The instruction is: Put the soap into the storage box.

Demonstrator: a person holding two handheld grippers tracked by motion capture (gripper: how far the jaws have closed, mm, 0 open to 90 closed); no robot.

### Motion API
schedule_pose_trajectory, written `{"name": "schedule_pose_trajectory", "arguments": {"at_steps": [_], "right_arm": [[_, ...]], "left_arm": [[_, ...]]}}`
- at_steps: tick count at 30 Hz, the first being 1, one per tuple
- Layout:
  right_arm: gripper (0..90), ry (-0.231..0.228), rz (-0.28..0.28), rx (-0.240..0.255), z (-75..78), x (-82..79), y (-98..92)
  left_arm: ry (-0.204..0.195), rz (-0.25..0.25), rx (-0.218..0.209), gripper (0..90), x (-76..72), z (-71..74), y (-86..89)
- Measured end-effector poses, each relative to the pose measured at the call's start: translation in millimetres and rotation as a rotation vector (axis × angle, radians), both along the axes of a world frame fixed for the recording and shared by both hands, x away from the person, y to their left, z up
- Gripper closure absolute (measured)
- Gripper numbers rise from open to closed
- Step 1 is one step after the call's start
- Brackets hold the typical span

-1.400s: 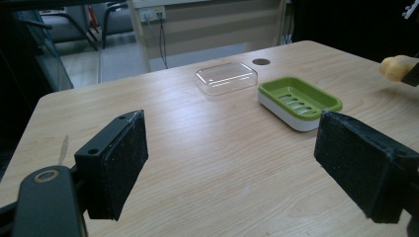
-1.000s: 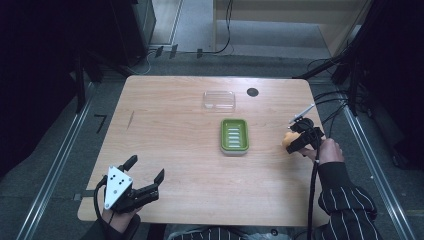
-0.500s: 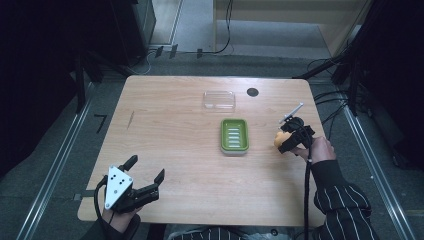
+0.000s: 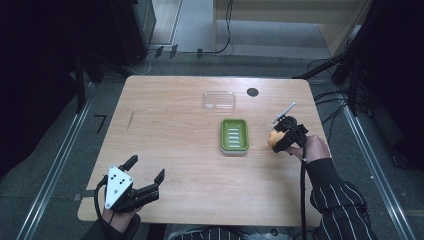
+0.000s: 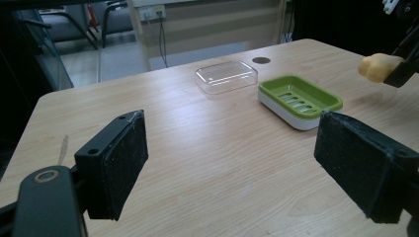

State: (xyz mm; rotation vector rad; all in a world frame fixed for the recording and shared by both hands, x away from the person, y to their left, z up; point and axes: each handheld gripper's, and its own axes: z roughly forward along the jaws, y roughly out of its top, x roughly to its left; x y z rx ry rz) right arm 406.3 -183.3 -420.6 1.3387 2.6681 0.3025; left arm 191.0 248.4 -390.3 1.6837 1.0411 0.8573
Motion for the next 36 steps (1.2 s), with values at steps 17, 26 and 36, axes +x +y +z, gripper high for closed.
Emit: {"name": "schedule_pose_trajectory", "arguments": {"at_steps": [17, 26, 36], "right_arm": [[39.8, -0.023, 0.045, -0.002, 8.0, 2.8, 17.4], [39.8, -0.034, 0.059, 0.001, 13.0, 5.9, 23.6], [39.8, -0.047, 0.079, -0.002, 17.6, 8.6, 34.8]], "left_arm": [[0.0, 0.001, 0.0, 13.7, 0.2, -0.1, 0.2], [0.0, 0.001, -0.001, 13.7, 0.1, -0.1, 0.3], [0.0, 0.002, -0.002, 13.7, 0.2, -0.2, 0.4]]}}
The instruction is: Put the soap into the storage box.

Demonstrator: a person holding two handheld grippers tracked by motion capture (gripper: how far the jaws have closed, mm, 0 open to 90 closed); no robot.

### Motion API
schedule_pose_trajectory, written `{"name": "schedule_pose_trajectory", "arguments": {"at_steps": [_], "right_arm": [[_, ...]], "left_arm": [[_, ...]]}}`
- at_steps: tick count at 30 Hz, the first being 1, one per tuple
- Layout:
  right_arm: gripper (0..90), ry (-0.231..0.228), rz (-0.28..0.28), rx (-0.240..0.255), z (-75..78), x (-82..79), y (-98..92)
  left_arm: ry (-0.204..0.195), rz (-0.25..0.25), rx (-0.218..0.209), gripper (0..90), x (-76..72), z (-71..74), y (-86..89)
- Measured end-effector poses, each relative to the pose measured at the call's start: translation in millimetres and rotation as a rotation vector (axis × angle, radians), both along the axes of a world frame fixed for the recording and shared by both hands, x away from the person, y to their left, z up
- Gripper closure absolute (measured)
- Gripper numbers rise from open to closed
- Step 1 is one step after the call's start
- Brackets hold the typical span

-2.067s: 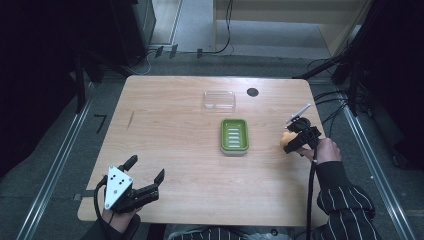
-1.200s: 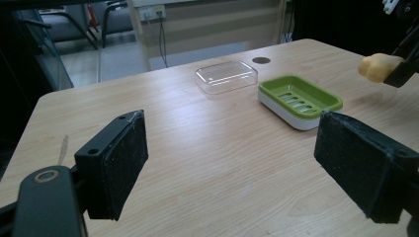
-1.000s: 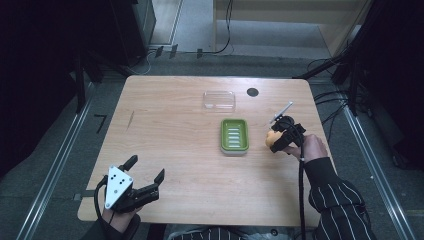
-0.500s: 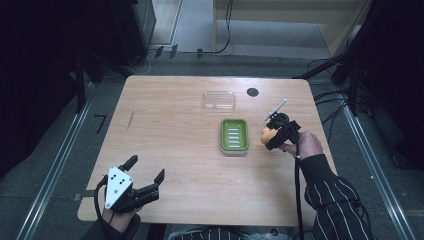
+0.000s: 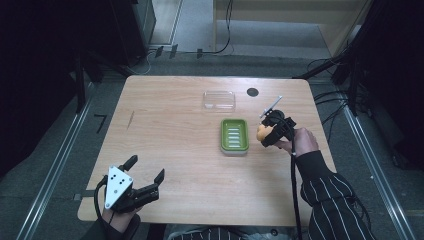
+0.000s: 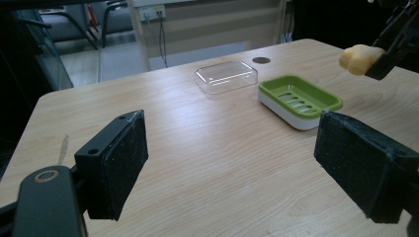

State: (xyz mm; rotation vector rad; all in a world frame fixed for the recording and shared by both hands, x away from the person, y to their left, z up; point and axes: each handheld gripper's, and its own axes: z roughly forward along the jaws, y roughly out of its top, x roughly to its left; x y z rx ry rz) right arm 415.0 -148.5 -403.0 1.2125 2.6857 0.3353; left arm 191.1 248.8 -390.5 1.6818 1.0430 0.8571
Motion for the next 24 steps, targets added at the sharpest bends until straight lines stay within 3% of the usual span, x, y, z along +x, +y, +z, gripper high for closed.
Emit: {"name": "schedule_pose_trajectory", "arguments": {"at_steps": [24], "right_arm": [[39.8, -0.024, 0.065, 0.005, 6.8, 9.6, 33.0]], "left_arm": [[-0.002, 0.0, -0.002, 13.7, 0.0, -0.1, 0.4]]}}
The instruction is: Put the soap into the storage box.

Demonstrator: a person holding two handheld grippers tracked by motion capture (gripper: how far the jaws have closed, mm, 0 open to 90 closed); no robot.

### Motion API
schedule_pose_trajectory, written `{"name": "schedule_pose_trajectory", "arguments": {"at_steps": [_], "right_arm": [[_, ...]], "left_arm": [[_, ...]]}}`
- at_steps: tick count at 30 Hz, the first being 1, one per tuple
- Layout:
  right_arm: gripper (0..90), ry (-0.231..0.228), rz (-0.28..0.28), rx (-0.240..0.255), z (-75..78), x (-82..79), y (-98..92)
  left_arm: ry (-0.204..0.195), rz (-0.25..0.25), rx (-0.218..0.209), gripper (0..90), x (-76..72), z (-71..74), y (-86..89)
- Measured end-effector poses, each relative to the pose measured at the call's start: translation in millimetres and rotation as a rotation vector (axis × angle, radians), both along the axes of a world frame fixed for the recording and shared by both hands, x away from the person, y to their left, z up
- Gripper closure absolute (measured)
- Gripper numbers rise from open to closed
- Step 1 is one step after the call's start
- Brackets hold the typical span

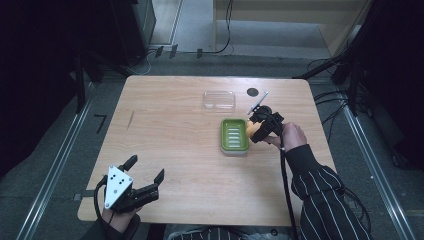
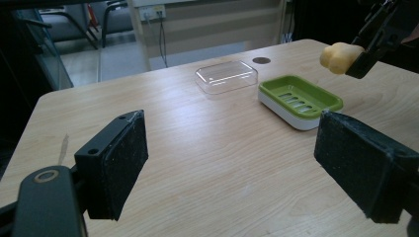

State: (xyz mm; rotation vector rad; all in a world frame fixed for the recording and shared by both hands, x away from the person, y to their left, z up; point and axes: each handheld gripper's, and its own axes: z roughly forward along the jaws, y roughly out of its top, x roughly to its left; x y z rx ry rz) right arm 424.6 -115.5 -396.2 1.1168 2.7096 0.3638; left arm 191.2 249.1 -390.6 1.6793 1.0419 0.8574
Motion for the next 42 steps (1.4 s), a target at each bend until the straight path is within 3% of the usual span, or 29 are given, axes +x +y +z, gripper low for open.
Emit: {"name": "schedule_pose_trajectory", "arguments": {"at_steps": [20, 42], "right_arm": [[39.8, 0.002, 0.048, -0.003, -1.6, 10.0, 25.1], [39.8, 0.005, 0.073, -0.006, -7.4, 16.9, 33.8]], "left_arm": [[0.001, 0.004, -0.001, 13.7, -0.6, 0.0, 1.0], [0.002, 0.009, -0.002, 13.7, -2.1, 0.0, 2.1]]}}
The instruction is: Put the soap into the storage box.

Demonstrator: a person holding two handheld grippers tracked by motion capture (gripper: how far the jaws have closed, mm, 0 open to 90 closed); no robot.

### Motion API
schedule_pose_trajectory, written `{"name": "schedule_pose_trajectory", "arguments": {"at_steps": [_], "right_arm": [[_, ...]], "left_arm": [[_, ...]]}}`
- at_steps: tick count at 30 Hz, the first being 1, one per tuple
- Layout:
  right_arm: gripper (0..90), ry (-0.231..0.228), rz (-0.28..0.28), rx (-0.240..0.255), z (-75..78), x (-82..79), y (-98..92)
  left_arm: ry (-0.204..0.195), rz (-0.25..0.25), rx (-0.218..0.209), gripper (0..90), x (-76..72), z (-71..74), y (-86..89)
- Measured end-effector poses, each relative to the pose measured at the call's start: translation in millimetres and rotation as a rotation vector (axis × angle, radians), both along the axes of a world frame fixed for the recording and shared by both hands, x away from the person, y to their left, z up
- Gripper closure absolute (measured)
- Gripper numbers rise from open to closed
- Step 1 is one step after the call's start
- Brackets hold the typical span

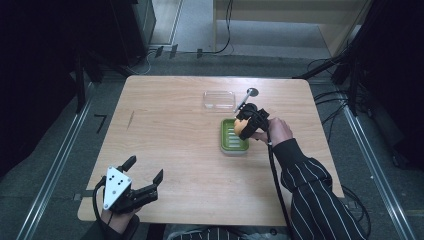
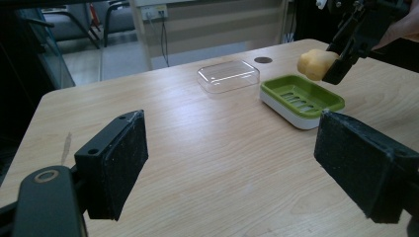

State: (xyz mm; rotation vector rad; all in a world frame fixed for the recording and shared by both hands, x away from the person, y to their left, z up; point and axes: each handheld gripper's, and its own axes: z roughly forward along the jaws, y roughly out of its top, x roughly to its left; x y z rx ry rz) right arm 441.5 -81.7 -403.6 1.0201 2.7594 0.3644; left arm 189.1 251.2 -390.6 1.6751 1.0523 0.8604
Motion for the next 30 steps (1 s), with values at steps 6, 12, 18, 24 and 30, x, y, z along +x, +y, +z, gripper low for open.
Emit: {"name": "schedule_pose_trajectory", "arguments": {"at_steps": [6, 12, 18, 24, 30], "right_arm": [[39.8, 0.007, 0.008, -0.009, -3.9, 2.5, 5.1], [39.8, 0.012, 0.019, -0.013, -8.1, 4.4, 13.0], [39.8, 0.017, 0.035, -0.024, -11.5, 6.1, 19.1], [39.7, 0.025, 0.05, -0.035, -17.6, 9.0, 25.9], [39.7, 0.026, 0.05, -0.039, -23.5, 9.4, 29.1]], "left_arm": [[-0.003, 0.004, -0.001, 13.7, -0.7, 0.0, 0.8], [-0.003, 0.007, -0.002, 13.7, -1.6, -0.1, 1.6], [-0.002, 0.011, -0.002, 13.7, -3.2, 0.1, 3.0], [-0.004, 0.015, 0.0, 13.7, -4.2, 0.1, 4.0], [-0.004, 0.016, 0.0, 13.7, -4.5, 0.1, 4.1]]}}
